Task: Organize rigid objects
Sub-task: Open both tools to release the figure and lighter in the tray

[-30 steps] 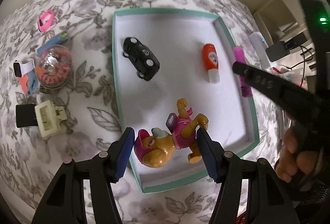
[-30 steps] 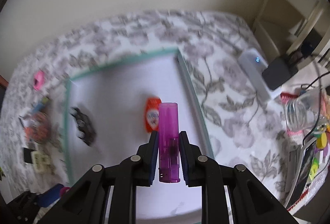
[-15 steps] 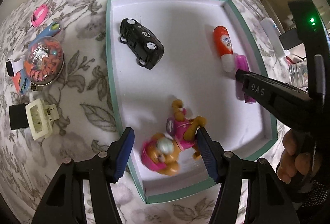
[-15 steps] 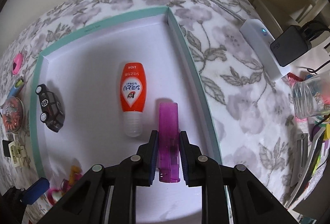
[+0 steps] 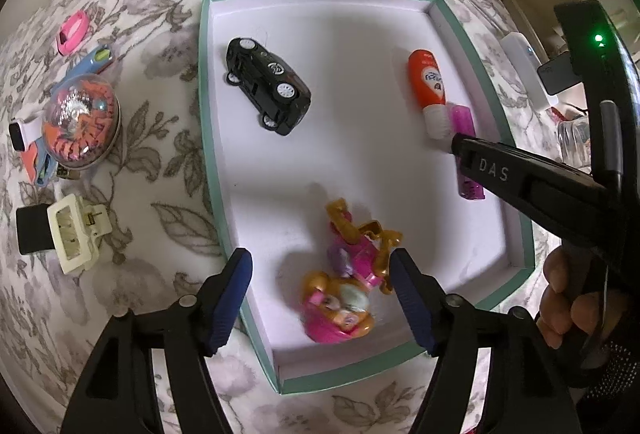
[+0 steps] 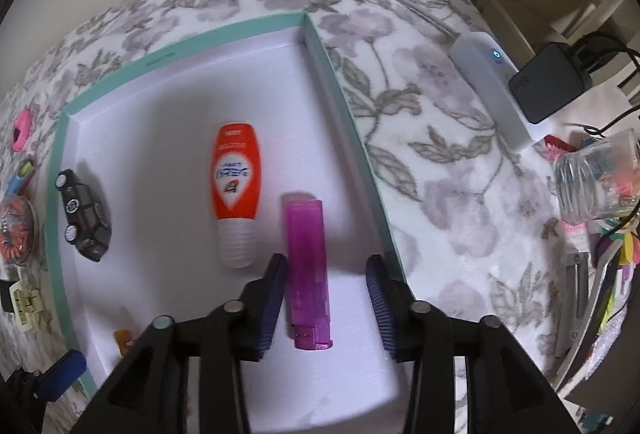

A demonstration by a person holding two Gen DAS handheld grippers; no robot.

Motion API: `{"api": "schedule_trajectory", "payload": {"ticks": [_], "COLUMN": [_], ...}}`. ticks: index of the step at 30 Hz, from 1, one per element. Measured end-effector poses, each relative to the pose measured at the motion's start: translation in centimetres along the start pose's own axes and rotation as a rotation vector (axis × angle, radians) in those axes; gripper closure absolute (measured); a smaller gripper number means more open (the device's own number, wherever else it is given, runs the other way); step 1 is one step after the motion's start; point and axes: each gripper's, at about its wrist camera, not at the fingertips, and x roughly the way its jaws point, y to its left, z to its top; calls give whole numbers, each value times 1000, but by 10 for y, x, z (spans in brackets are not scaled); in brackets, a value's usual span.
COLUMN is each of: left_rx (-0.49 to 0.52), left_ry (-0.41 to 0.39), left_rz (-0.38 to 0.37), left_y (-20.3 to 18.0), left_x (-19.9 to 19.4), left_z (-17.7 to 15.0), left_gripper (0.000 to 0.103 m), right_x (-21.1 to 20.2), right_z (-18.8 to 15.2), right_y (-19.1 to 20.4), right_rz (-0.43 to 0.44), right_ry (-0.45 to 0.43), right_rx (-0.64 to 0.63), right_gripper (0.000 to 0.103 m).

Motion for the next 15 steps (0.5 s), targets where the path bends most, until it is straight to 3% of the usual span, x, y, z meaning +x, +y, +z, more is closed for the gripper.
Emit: {"api": "schedule_trajectory", "payload": {"ticks": [5, 10, 12, 15], "left_rx": [10, -1, -8, -24], "left_ry": [-17, -46, -66, -102], "left_rz": [-2, -15, -12, -7], "left_y": [-2, 3, 6, 12], "left_x": [-6, -19, -26, -38], "left_z": [2, 4, 4, 5], "left_gripper": [31, 30, 20, 18], "right_x": [0, -15, -23, -37], "right_z": [2, 6, 8, 11], "right_y": [1, -4, -2, 4], "right_rz": [-21, 31, 37, 41], "right_ry": [4, -22, -41, -77], "right_rx": [-16, 18, 13, -7], "right_gripper": [57, 39, 30, 28]}}
